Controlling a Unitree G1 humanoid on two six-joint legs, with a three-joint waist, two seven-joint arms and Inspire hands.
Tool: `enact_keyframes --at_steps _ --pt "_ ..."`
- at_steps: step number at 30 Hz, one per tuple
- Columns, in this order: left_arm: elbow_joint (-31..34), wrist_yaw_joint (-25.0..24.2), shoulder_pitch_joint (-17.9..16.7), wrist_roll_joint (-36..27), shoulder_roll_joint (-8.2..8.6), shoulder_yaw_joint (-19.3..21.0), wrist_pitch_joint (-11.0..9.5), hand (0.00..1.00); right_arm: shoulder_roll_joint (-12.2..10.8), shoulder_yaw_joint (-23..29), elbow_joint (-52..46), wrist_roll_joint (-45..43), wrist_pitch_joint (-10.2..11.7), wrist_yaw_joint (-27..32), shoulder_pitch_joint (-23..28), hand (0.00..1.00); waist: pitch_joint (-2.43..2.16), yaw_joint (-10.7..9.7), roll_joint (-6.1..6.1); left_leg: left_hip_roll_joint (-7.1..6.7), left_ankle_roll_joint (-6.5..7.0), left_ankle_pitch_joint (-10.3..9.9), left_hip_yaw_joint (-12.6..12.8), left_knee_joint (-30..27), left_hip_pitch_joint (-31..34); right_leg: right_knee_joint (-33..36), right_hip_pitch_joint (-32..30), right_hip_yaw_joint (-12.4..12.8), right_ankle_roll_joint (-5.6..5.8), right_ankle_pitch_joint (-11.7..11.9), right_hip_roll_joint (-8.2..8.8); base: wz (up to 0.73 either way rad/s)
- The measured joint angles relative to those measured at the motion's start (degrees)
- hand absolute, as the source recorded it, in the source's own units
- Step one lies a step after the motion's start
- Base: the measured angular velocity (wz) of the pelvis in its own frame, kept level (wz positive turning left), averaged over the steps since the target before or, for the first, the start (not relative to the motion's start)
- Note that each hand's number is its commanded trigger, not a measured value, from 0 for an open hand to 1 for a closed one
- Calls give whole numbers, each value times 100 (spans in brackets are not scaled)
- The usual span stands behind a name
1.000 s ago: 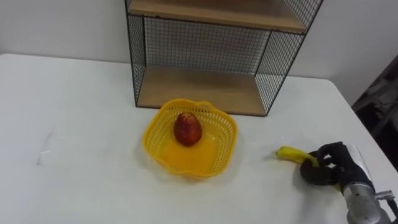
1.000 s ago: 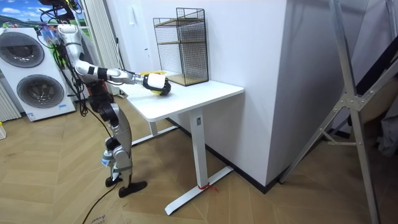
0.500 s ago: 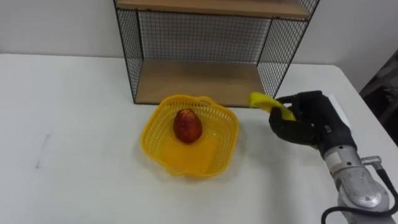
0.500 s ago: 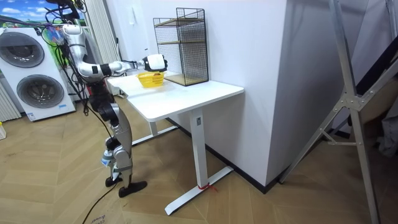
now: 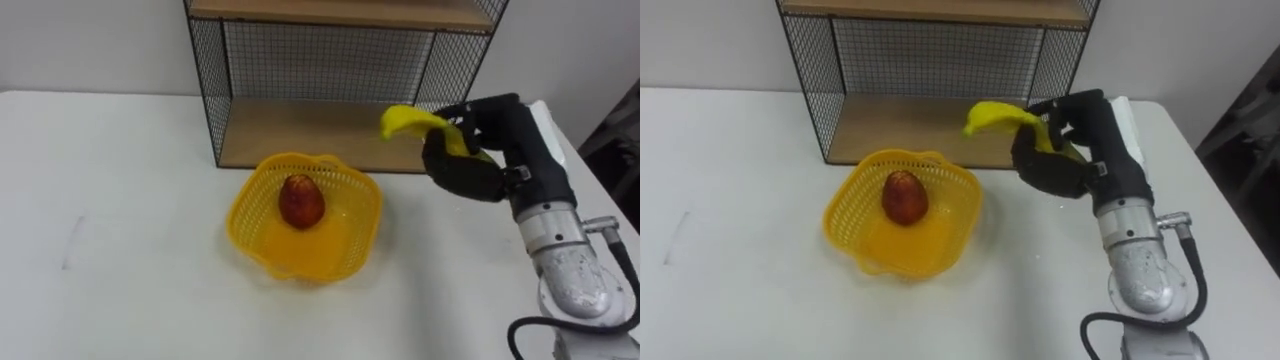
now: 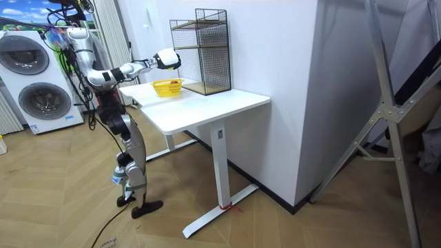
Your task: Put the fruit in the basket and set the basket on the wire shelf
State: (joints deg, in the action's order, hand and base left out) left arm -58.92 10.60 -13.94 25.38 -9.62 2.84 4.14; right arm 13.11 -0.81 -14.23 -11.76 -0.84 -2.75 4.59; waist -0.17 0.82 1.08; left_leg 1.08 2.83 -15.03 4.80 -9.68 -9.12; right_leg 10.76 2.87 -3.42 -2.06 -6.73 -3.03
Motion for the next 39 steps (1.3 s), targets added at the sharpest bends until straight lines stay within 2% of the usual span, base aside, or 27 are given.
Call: enact_keyframes --at_steps 9,15,16,17,18,33,38,39 --pt "-310 -10 246 -1 -85 -582 -53 0 51 -754 -43 6 -5 -846 -136 100 21 196 165 3 1 -1 7 14 9 -25 -12 -7 0 0 -3 -1" --pt "-420 -23 248 -19 -85 -667 -46 0 21 -1090 43 6 -43 -1210 -129 100 30 281 165 1 3 0 -21 -7 12 -46 -7 -12 0 0 0 2" --pt "-419 -23 244 -51 -88 -678 -46 0 21 -1143 44 6 -43 -1262 -129 87 29 277 166 -1 3 0 -25 -8 27 -76 -2 -12 0 0 3 0" --pt "-417 -30 254 -110 -89 -713 -47 0 10 -1169 44 6 -43 -1320 -129 36 29 277 166 -6 3 0 -26 -14 49 -111 -1 -9 0 0 7 0" --pt "-413 -36 255 -110 -88 -737 -49 0 10 -1180 46 5 -43 -1342 -129 0 32 276 161 -6 3 1 -29 -16 52 -111 -1 -11 0 0 8 0" --pt "-334 -103 310 -107 -86 -758 -55 0 7 -1197 55 -37 -50 -1498 -127 0 48 262 91 -3 2 1 -76 3 89 -105 -13 -83 0 1 9 1" --pt "-265 -105 311 -108 -87 -758 -54 0 -124 -1197 55 -395 -54 -1570 -126 0 41 255 87 -2 2 1 -88 -2 114 -106 -28 -103 0 1 9 0" --pt "-247 -105 312 -108 -87 -758 -54 0 -130 -1197 55 -466 -55 -1570 -127 0 23 262 87 -5 2 1 -89 -13 142 -105 -51 -103 0 1 9 0"
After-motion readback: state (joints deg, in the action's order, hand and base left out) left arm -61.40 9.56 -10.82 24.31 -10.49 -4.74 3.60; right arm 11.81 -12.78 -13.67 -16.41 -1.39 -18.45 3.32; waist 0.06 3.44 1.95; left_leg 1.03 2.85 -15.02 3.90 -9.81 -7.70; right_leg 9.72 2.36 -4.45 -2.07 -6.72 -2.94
